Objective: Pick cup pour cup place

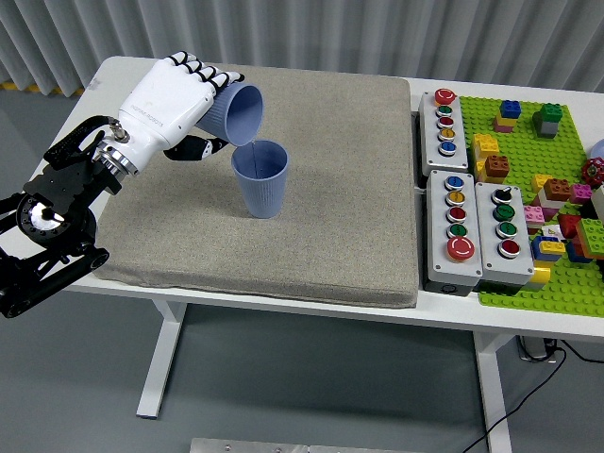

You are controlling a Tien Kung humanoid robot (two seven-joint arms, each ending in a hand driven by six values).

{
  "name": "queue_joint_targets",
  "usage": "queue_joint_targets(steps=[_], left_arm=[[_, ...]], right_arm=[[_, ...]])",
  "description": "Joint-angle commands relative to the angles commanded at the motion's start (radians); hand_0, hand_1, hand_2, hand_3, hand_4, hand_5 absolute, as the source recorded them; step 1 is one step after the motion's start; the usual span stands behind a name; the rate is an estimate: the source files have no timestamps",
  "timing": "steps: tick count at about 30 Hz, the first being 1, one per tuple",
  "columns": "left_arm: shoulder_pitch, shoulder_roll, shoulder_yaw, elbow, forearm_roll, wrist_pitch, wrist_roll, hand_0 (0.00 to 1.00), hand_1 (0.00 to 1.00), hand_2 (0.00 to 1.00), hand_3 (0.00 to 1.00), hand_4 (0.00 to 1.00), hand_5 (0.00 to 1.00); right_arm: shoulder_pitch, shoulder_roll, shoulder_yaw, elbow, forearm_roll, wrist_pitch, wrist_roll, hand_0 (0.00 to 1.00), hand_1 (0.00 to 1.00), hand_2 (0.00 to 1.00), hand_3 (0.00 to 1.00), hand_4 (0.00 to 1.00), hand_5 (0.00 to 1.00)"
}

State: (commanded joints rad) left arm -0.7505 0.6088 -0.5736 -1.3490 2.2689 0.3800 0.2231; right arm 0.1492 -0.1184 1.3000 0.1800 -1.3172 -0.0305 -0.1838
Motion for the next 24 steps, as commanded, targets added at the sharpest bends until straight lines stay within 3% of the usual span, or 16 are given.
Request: queue_joint_targets(steps=[24], left_arm=[[-0.032, 0.009, 0.04, -0.003, 0.0, 0.009, 0.023, 0.704, 0.584, 0.6, 0.616, 0.556, 0.088]], right_arm=[[0.007, 0.0, -0.006, 0.0, 0.007, -0.001, 0.0, 0.698, 0.695, 0.629, 0.619, 0.188, 0.338]])
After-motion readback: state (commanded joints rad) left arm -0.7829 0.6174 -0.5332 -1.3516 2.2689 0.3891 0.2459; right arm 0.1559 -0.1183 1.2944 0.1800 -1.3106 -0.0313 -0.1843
